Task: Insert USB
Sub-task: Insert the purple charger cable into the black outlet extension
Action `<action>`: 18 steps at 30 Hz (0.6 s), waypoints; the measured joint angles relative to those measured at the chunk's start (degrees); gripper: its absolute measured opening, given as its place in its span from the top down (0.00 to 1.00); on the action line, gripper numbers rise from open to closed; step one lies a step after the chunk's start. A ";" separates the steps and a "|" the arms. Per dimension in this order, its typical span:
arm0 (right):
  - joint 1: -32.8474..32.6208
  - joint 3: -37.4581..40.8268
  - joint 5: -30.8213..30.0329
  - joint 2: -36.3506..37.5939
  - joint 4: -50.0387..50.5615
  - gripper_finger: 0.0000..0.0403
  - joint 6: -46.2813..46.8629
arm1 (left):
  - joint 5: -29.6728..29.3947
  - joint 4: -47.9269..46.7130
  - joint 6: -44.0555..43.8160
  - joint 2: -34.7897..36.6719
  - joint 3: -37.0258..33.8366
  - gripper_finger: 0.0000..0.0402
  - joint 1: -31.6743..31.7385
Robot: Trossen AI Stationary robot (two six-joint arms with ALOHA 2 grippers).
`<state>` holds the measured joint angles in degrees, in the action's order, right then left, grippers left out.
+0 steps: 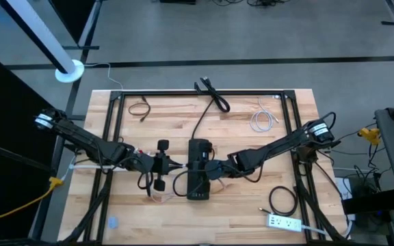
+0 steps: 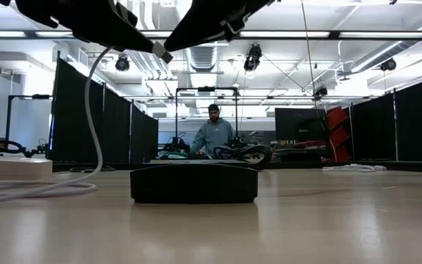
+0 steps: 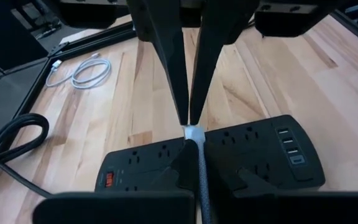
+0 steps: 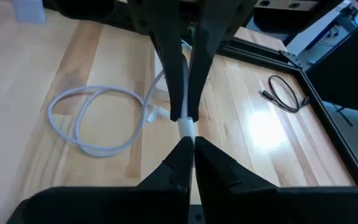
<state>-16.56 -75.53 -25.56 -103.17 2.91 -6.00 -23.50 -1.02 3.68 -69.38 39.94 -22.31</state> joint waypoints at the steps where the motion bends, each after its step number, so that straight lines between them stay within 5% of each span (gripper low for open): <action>1: -0.02 0.00 0.00 0.25 -0.12 1.00 0.01 | 0.00 -0.18 -0.19 0.02 0.00 0.99 0.00; 12: -0.04 0.00 2.00 0.65 6.73 0.98 0.77 | -0.01 -0.55 -0.21 0.06 0.00 0.99 0.00; 18: -0.04 0.00 6.02 0.53 6.65 0.84 0.17 | -0.01 -0.70 -0.21 0.07 0.00 1.00 0.00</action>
<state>-16.60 -75.53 -19.54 -102.63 9.56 -5.83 -23.51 -1.72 3.46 -69.32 39.94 -22.31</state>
